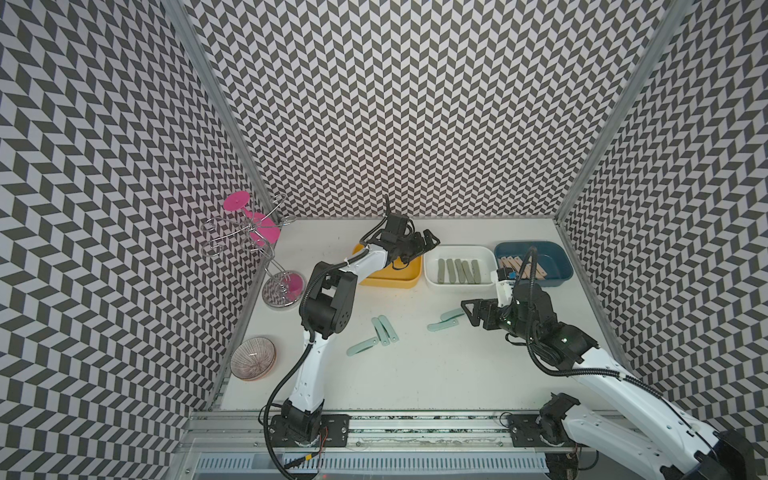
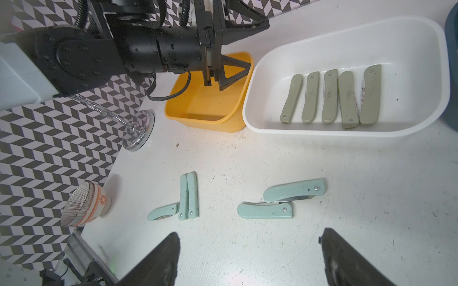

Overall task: Place the fruit knives into the storage box by color
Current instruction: Move the storage box to the center of the board.

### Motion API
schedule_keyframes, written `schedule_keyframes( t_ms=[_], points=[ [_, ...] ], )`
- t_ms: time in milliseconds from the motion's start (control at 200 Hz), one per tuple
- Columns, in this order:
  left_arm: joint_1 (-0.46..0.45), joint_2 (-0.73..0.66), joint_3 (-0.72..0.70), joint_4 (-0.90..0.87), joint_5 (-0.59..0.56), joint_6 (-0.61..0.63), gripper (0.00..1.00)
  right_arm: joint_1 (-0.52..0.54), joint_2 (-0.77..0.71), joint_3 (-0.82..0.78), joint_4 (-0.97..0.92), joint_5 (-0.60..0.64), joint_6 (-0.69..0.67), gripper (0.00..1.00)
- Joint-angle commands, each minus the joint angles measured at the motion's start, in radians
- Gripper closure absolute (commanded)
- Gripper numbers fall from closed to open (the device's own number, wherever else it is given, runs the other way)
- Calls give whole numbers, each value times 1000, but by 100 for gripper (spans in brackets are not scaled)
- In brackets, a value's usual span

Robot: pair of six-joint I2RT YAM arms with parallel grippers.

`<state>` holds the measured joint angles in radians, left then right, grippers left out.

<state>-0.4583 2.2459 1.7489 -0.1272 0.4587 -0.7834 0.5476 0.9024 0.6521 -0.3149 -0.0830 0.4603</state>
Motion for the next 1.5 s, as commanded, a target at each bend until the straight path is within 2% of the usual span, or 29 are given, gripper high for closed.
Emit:
schedule_keyframes(
  t_ms=[0, 240, 461, 636, 906, 1217, 1457, 1492],
  points=[
    [-4, -23, 23, 20, 34, 6, 0, 7, 0, 1, 29, -3, -5, 13],
    [39, -194, -113, -95, -14, 132, 0, 6, 48, -14, 77, -40, -2, 13],
    [79, -255, -156, -307, -182, 303, 0, 8, 90, -6, 85, -76, 11, 14],
    [82, -298, -218, -376, -280, 383, 0, 9, 99, -10, 115, -89, 23, 14],
    [82, -330, -284, -420, -310, 414, 0, 13, 118, -5, 144, -99, 32, 14],
    [78, -369, -329, -412, -286, 399, 0, 17, 124, 6, 154, -102, 36, 14],
    [78, -543, -373, -339, -272, 394, 0, 26, 124, 2, 169, -116, 34, 14],
    [77, -576, -390, -341, -276, 362, 0, 28, 125, -1, 172, -119, 36, 14]
  ],
)
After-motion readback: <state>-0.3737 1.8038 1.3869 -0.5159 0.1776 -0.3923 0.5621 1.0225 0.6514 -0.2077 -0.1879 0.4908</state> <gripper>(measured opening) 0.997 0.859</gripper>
